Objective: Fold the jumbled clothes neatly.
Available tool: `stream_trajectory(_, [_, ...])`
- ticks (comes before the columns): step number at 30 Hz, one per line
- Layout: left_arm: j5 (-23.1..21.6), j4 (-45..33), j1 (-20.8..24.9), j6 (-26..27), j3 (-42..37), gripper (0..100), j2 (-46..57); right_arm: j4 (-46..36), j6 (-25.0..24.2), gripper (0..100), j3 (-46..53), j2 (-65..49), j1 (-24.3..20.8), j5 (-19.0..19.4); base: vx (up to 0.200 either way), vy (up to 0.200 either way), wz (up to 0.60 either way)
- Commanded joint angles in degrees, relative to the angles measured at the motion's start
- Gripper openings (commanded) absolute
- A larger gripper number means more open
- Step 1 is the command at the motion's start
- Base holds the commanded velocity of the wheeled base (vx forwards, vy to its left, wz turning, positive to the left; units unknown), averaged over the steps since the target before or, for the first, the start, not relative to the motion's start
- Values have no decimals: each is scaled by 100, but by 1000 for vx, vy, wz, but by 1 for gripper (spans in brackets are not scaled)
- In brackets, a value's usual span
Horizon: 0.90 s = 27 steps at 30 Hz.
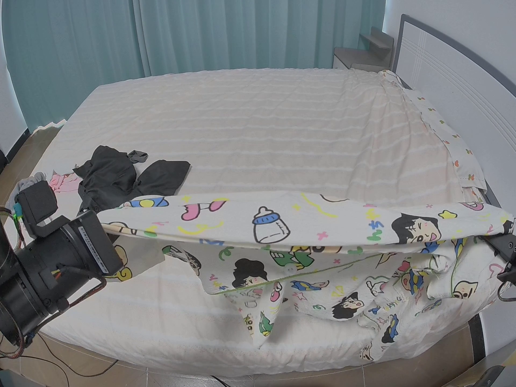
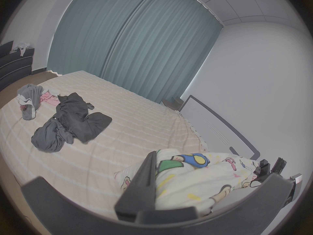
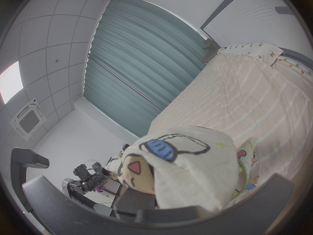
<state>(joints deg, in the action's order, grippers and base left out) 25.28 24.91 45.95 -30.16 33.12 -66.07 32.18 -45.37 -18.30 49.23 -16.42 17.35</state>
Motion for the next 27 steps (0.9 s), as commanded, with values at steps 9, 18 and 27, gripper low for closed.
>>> stream_trajectory(9, [-6, 14, 20, 1, -236, 0, 182, -10, 2, 0, 37, -282, -19, 6, 0, 0, 0])
stream_trajectory(18, [-32, 23, 20, 1, -271, 0, 182, -10, -7, 0, 37, -300, -19, 6, -156, 0, 0])
stream_trajectory(27, [-32, -3, 28, 10, -350, 0, 182, -19, -7, 0, 160, -247, -19, 14, -178, 0, 0])
